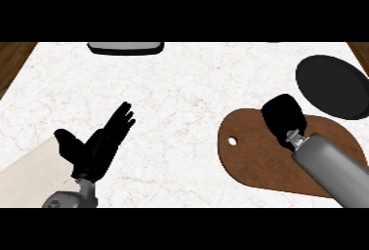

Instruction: Pick the eggplant from the cutting board and place it in the pan

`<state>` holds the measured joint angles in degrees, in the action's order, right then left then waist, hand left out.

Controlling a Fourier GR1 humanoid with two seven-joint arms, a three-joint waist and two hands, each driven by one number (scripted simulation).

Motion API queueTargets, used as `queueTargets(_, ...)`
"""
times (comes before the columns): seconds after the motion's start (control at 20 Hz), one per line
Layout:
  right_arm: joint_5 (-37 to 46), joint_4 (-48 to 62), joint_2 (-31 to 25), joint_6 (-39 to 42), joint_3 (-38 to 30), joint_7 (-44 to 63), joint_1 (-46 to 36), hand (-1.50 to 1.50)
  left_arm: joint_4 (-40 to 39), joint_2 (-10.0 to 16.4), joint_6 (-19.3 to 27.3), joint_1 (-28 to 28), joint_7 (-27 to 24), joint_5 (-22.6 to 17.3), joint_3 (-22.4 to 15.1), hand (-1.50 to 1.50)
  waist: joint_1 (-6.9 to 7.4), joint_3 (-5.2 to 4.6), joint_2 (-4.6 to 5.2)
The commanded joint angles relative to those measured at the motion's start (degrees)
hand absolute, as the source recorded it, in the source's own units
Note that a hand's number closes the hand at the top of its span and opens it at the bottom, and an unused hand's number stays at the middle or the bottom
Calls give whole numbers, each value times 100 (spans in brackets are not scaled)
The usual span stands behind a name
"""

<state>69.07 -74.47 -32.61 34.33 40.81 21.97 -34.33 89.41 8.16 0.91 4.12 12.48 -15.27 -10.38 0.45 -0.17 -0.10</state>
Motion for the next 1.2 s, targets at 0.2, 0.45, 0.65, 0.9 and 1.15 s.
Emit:
queueTargets(0.2,428,148,-194,-1318,-93,-859,590,150,-367,-48,-179,35,-279,72,165,0,-78,18,10)
queueTargets(0.45,-1190,-818,-388,-2451,-393,-2567,1942,150,-125,26,72,-172,-153,0,374,0,-621,71,-43)
queueTargets(0.65,-1970,-1601,-1120,-3434,-1262,-3352,2623,150,-61,160,-64,-365,-150,-182,544,0,-613,37,-90)
queueTargets(0.9,-3413,-2146,-1409,-4366,-2531,-4364,3259,150,141,61,52,-377,-24,-24,324,0,-618,42,-93)
queueTargets(1.15,-5451,-2233,-1599,-3809,-3660,-5222,3980,150,155,54,1,-463,-61,-27,298,0,-520,30,-57)
